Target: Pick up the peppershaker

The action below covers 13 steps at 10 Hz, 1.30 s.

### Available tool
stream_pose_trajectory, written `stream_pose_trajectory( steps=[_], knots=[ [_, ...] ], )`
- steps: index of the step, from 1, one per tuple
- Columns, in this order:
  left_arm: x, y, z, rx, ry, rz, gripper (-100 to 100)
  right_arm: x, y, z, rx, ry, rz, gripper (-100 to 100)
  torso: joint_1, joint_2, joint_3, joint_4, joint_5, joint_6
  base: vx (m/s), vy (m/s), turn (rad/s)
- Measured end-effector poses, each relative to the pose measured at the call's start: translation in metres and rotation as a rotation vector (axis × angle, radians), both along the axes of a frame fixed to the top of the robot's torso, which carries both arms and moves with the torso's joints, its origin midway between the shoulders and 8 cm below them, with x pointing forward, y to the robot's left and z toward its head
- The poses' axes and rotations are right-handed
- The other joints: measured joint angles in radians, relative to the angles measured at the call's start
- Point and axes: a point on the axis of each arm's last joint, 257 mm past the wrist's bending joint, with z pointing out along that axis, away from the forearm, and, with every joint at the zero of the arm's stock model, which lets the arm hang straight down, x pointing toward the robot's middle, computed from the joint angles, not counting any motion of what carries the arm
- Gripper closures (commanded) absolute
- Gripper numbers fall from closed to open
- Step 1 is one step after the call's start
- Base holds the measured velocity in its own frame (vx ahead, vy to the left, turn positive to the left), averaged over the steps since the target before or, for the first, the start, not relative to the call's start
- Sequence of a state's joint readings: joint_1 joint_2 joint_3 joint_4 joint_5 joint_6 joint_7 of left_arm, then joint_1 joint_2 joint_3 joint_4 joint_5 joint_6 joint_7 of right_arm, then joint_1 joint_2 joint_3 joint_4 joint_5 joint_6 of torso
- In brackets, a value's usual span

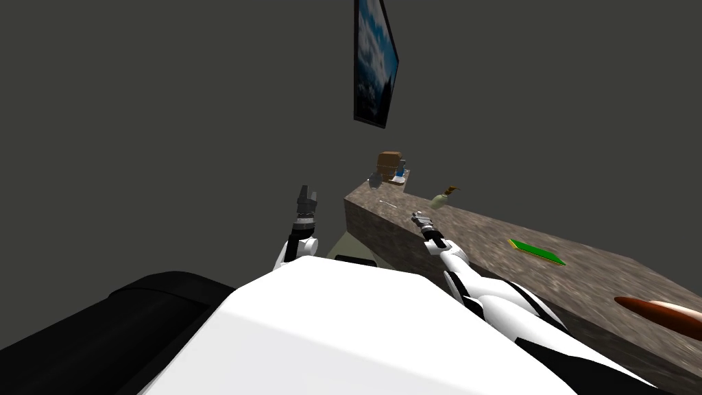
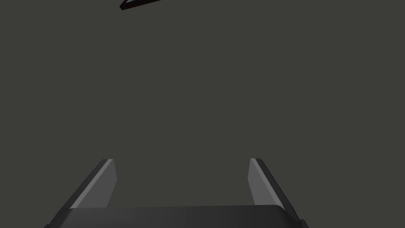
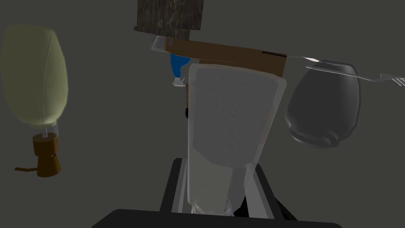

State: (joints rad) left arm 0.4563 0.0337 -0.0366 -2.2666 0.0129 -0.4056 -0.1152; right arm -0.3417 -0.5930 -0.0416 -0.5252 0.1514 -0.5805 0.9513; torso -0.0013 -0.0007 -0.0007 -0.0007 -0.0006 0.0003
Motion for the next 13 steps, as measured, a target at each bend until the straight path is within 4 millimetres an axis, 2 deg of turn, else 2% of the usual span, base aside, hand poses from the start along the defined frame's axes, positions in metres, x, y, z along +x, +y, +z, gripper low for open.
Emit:
stream_pose_trajectory(
  steps=[4,9,11,13],
  knots=[
    [0.0,0.0,0.0,0.0,0.0,0.0,0,-0.017,0.015,-0.022,0.01,0.038,0.023,100,-0.008,-0.004,-0.008,-0.012,-0.01,0.006,0.069,-0.015,-0.071],
    [0.0,0.0,0.0,0.0,0.0,0.0,0,-0.026,0.041,-0.024,0.013,0.029,0.077,100,-0.011,-0.004,-0.009,-0.014,-0.013,0.006,0.049,-0.014,-0.059],
    [0.0,0.0,0.0,0.0,0.0,0.0,0,-0.034,0.051,-0.033,0.017,0.043,0.091,100,-0.014,-0.007,-0.012,-0.018,-0.015,0.008,0.043,-0.008,-0.036],
    [0.0,0.0,0.0,0.0,0.0,0.0,0,-0.035,0.056,-0.027,0.016,0.032,0.102,100,-0.015,-0.004,-0.011,-0.017,-0.016,0.007,0.022,-0.008,-0.046]
  ],
)
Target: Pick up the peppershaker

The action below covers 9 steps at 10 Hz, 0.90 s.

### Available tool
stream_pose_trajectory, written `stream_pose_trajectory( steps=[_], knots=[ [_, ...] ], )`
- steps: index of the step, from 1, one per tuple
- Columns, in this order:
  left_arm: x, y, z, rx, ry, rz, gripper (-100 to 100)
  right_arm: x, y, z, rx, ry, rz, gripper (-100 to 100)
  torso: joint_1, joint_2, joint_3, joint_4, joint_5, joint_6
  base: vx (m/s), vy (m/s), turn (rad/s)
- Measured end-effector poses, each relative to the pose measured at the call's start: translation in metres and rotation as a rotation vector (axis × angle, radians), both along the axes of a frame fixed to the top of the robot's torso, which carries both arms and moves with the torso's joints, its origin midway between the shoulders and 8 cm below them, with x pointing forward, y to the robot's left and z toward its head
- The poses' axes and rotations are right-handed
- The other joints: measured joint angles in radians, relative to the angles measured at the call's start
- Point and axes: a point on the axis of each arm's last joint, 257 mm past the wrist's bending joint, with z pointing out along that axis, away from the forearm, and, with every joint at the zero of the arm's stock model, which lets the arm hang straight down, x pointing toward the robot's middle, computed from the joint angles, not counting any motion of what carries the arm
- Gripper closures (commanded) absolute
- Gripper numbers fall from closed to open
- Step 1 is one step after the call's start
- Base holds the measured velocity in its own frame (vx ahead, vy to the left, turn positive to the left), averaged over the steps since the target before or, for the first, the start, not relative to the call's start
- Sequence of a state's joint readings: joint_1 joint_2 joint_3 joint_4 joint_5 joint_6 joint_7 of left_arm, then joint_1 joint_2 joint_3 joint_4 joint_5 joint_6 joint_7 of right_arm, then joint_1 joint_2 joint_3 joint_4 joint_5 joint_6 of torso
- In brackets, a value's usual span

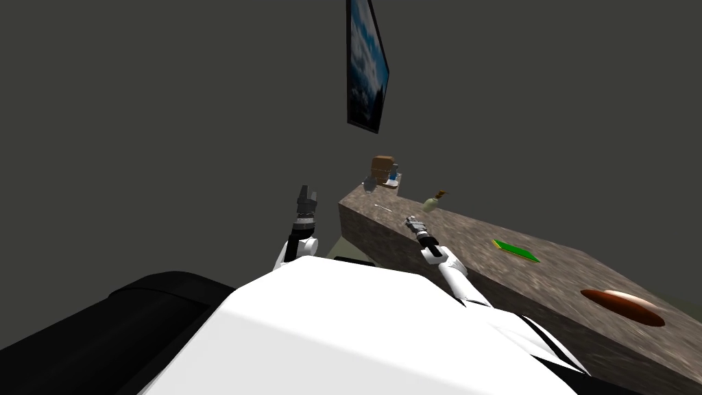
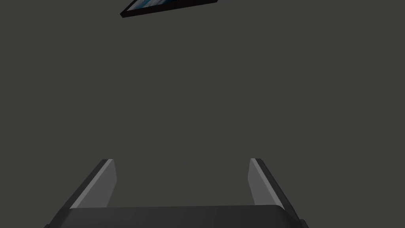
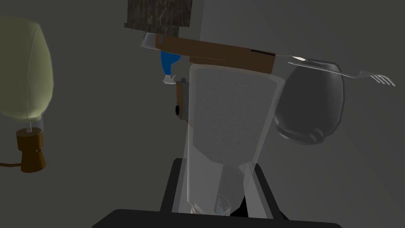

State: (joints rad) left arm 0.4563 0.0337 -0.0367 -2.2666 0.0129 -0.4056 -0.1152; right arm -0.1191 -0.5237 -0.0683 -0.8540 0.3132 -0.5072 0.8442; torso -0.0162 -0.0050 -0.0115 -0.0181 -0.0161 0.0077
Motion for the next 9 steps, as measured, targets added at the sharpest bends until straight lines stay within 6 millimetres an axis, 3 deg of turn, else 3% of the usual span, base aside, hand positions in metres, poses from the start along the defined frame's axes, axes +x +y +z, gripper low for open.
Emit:
stream_pose_trajectory(
  steps=[6,9],
  knots=[
    [0.0,0.0,0.0,0.0,0.0,0.0,0,-0.025,0.016,-0.012,0.004,0.02,0.025,100,-0.006,-0.002,-0.004,-0.006,-0.004,0.006,0.043,-0.008,-0.046],
    [0.0,0.0,0.0,0.0,0.0,0.0,0,-0.021,0.026,0.0,0.001,-0.003,0.039,100,-0.006,0.0,-0.002,-0.005,-0.004,0.005,0.019,-0.005,-0.037]
  ],
)
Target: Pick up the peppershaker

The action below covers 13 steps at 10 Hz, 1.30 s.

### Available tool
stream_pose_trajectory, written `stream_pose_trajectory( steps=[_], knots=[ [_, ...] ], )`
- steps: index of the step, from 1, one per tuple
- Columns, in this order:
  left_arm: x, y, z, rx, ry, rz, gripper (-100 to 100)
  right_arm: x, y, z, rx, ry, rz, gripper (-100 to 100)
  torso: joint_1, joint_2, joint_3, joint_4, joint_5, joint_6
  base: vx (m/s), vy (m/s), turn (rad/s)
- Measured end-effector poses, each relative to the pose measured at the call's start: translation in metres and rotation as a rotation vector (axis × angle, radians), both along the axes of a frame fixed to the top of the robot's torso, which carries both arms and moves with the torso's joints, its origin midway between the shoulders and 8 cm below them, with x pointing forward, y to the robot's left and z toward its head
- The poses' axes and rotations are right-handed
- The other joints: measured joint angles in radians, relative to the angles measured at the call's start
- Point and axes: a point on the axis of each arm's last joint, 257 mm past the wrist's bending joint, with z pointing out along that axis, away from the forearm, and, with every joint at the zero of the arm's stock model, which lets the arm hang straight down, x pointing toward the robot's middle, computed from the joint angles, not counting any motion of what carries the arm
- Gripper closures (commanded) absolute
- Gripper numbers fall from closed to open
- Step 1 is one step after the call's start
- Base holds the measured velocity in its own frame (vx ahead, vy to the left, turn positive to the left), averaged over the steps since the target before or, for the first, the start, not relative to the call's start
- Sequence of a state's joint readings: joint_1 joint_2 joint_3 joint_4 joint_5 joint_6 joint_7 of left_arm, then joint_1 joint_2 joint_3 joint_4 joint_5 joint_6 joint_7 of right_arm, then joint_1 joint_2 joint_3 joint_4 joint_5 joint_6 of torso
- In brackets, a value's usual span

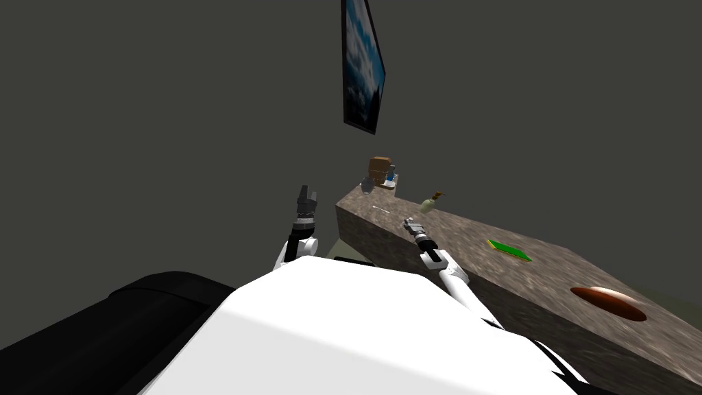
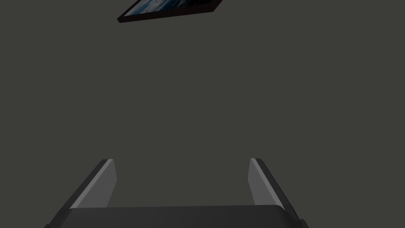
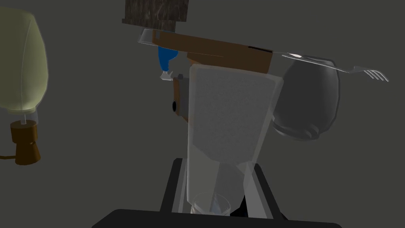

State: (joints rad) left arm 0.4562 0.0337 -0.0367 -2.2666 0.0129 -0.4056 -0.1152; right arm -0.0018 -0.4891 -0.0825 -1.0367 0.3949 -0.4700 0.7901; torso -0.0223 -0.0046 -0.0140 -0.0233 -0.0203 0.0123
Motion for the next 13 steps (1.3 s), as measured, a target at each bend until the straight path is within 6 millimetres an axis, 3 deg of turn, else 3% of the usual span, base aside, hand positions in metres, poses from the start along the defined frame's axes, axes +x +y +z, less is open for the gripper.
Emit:
stream_pose_trajectory(
  steps=[4,6,12,13],
  knots=[
    [0.0,0.0,0.0,0.0,0.0,0.0,0,-0.027,0.012,-0.012,0.001,0.028,0.007,100,-0.002,-0.005,-0.003,-0.002,-0.001,0.002,0.066,-0.01,-0.07],
    [0.0,0.0,0.0,0.0,0.0,0.0,0,-0.026,0.02,0.001,-0.002,0.007,0.018,100,0.0,-0.002,-0.001,0.0,0.0,0.0,0.025,-0.002,-0.045],
    [0.0,0.0,0.0,0.0,0.0,0.0,0,-0.049,0.037,0.013,-0.01,-0.007,0.033,100,-0.001,-0.003,-0.002,-0.001,0.0,0.0,0.046,-0.006,-0.046],
    [0.0,0.0,0.0,0.0,0.0,0.0,0,-0.048,0.038,0.015,-0.011,-0.01,0.034,0,-0.001,-0.002,-0.001,-0.001,0.0,0.001,0.0,0.0,0.0]
  ],
)
